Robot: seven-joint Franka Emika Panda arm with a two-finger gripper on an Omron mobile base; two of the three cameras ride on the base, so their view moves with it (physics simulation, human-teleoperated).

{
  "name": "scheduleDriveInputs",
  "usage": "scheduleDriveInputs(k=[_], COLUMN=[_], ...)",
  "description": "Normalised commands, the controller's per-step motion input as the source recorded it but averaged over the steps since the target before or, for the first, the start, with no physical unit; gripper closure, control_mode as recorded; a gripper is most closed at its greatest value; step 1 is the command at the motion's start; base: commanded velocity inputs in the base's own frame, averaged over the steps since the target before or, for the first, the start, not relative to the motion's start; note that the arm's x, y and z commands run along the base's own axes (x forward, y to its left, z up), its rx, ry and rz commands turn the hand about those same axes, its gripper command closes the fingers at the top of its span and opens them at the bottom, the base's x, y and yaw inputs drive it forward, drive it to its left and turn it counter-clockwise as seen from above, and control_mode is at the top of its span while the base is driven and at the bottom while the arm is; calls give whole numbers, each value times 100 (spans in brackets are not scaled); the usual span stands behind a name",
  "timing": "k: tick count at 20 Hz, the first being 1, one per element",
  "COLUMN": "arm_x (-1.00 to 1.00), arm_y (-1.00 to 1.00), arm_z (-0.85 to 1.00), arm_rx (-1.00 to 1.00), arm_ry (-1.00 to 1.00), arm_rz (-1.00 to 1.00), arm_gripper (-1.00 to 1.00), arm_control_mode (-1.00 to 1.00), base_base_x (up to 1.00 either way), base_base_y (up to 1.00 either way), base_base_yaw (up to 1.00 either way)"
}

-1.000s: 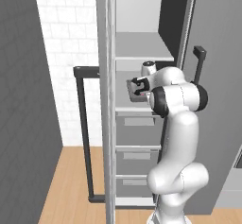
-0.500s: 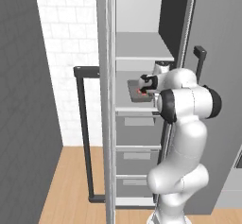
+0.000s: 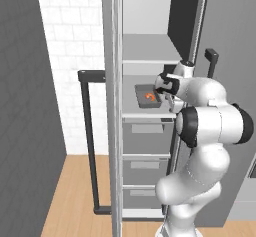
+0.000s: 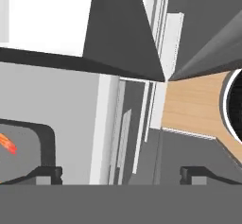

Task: Take the meat container that has the shrimp and place it on the second highest rack of the freezer. Then take the vegetable container that has the mushroom and corn and place it on the highest rack of the freezer.

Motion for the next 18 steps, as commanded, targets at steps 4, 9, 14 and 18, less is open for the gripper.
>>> scheduleDriveInputs(k=[4,9,14,18], arm_x=[-100,-100,-100,-100], arm_y=[-4,-1,26,17], arm_z=[29,33,98,96], arm_rx=[0,-2,-28,-32], arm_ry=[0,0,2,0], arm_rz=[16,23,56,60], arm_gripper=[-100,-100,-100,-100], arm_control_mode=[-100,-100,-100,-100], base_base_x=[0,0,0,0], base_base_y=[0,0,0,0], base_base_yaw=[0,0,0,0])
